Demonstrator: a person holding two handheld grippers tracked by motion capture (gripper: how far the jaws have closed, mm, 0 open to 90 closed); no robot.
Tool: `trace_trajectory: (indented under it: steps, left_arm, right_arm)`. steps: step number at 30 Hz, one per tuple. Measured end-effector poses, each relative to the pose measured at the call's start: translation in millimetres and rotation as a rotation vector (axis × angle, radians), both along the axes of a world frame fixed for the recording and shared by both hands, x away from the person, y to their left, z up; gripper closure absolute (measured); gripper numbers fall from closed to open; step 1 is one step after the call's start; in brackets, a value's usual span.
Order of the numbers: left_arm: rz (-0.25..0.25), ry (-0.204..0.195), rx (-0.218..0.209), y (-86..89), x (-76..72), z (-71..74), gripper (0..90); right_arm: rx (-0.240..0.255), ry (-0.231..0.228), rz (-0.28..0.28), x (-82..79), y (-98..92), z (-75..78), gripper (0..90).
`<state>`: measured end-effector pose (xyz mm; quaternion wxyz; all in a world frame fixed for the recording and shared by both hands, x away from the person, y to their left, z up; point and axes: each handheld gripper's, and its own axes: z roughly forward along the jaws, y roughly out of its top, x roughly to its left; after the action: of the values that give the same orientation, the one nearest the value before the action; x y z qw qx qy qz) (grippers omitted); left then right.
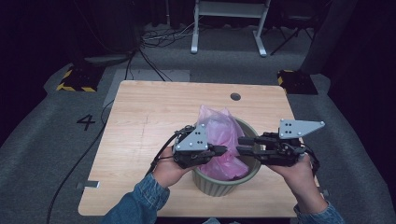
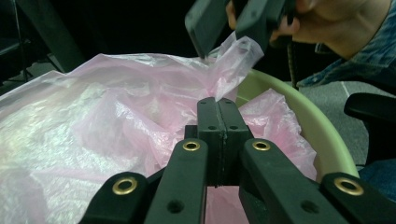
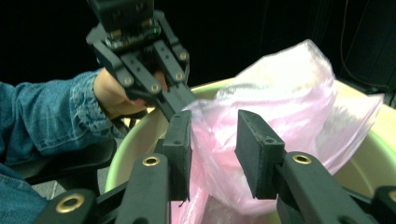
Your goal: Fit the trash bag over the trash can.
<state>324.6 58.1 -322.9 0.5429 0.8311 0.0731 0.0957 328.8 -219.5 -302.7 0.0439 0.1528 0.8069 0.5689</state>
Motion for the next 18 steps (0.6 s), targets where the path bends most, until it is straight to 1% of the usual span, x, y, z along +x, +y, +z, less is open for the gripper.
trace_trajectory:
  steps: [2, 3, 5, 6, 10, 13, 15, 18]
  left_arm:
    - [-0.004, 0.001, -0.003, -0.7, 0.0, -0.2, 89.2]
    - [-0.003, 0.001, -0.003, -0.9, -0.3, -0.3, 89.0]
    - [-0.008, -0.001, -0.004, -1.0, -0.8, -0.4, 88.6]
    - [-0.008, -0.005, -0.003, -0.6, -1.1, -0.2, 88.6]
    - [-0.015, -0.009, -0.017, 1.7, -2.6, 0.5, 89.3]
    - [-0.016, -0.017, -0.015, 3.5, -3.8, 1.2, 89.8]
    - [-0.009, -0.015, -0.015, 4.8, -4.2, 1.2, 89.8]
    - [-0.019, -0.006, -0.025, 5.0, -2.9, 2.0, 89.3]
  right_arm:
    - [-0.016, 0.009, 0.008, 0.5, 2.9, -2.9, 70.2]
    - [-0.027, 0.011, 0.012, 0.7, 4.0, -3.7, 75.1]
    - [-0.046, 0.014, 0.021, 1.2, 5.5, -4.5, 87.9]
    - [-0.053, 0.012, 0.016, 1.3, 5.2, -4.1, 89.5]
    - [-0.057, 0.024, -0.024, 3.0, 0.6, 0.1, 90.0]
    - [-0.063, 0.016, -0.053, 4.4, -3.8, 2.7, 90.0]
    - [-0.052, 0.022, -0.067, 6.3, -8.5, 4.6, 90.0]
    - [-0.036, 0.024, -0.07, 6.1, -12.0, 6.6, 90.0]
